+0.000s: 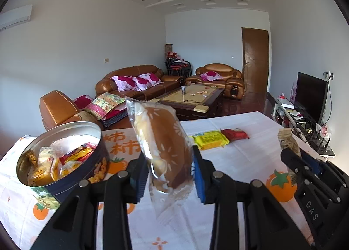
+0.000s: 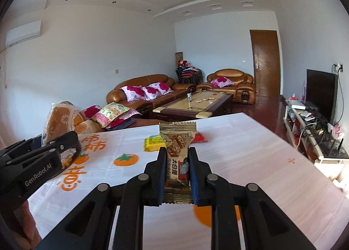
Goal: Organize snacks
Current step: 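Lift the brown bread bag with left tool while right lifts the beige bar, then carry the bread bag and beige bar over the tin and open both tools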
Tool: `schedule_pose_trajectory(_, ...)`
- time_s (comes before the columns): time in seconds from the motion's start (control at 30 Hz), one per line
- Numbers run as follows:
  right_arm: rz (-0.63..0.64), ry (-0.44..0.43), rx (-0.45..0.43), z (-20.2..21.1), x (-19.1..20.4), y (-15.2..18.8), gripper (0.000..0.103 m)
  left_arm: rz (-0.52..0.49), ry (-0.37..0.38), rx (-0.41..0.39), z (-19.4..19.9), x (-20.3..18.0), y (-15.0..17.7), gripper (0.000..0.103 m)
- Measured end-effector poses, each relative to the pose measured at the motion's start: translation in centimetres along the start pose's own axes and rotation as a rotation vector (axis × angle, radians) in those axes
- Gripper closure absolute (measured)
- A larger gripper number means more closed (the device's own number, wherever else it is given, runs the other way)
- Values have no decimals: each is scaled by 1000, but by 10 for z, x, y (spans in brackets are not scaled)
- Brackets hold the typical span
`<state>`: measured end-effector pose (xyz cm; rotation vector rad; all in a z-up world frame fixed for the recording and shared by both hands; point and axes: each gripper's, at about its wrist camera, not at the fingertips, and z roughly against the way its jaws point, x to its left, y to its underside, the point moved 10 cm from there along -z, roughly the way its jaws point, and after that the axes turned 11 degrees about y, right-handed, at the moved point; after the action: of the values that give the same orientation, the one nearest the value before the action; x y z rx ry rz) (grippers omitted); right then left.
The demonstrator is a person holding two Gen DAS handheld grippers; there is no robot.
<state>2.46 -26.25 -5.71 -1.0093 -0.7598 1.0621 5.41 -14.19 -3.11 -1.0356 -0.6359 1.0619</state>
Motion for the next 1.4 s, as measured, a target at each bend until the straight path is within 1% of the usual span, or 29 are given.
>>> schedule_pose_trajectory(0.17, -2, -46, 15, 3, 27, 2, 83, 13, -11, 4, 8, 20, 2, 0)
schedule_pose_trajectory(0.47, 19, -120, 22, 9, 85, 3, 83, 43, -61, -3, 26, 74, 2, 0)
schedule_pose_trajectory(0.87, 43, -233, 17, 14, 176, 1, 83, 83, -160, -37, 47, 167, -1, 0)
schedule_pose_trajectory(1.03, 40, -265, 15, 14, 204, -1, 83, 97, -195, -44, 47, 203, -3, 0)
schedule_pose_trajectory(1.4, 33, -329, 12, -2, 278, -9, 83, 130, -259, -43, 40, 260, -3, 0)
